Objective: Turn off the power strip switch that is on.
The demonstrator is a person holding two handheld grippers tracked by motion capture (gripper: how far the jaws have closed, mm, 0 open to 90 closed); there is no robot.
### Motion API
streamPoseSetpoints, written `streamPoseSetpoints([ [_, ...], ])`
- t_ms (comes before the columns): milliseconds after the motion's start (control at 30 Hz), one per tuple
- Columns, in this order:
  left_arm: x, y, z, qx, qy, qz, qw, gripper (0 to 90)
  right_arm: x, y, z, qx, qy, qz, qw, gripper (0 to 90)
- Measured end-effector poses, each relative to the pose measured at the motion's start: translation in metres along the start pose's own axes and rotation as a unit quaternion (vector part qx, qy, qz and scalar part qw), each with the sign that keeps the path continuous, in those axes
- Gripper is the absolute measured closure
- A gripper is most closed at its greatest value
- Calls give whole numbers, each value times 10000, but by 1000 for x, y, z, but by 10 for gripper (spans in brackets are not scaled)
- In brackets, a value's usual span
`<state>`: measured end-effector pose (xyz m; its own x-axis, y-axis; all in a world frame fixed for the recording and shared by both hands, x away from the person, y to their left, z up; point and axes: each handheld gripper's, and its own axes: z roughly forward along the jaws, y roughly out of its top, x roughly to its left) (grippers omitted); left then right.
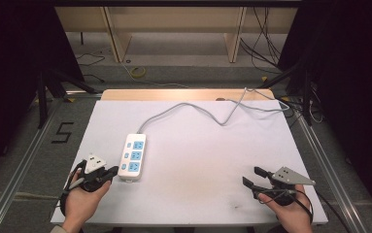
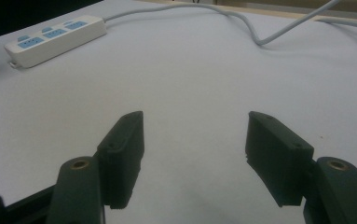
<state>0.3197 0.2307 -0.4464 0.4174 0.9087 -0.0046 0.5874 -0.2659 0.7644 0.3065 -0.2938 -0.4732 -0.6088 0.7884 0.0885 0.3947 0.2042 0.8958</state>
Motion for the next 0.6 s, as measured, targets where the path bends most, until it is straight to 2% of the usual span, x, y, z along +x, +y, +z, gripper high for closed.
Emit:
streamPoseSetpoints([
  [167,1,4,3,44,-54,-29,10000,895,0,0,1,4,-9,-11,10000,379],
  [600,-1,20,15,78,10,100,9999,895,0,0,1,5,-9,-13,10000,375],
])
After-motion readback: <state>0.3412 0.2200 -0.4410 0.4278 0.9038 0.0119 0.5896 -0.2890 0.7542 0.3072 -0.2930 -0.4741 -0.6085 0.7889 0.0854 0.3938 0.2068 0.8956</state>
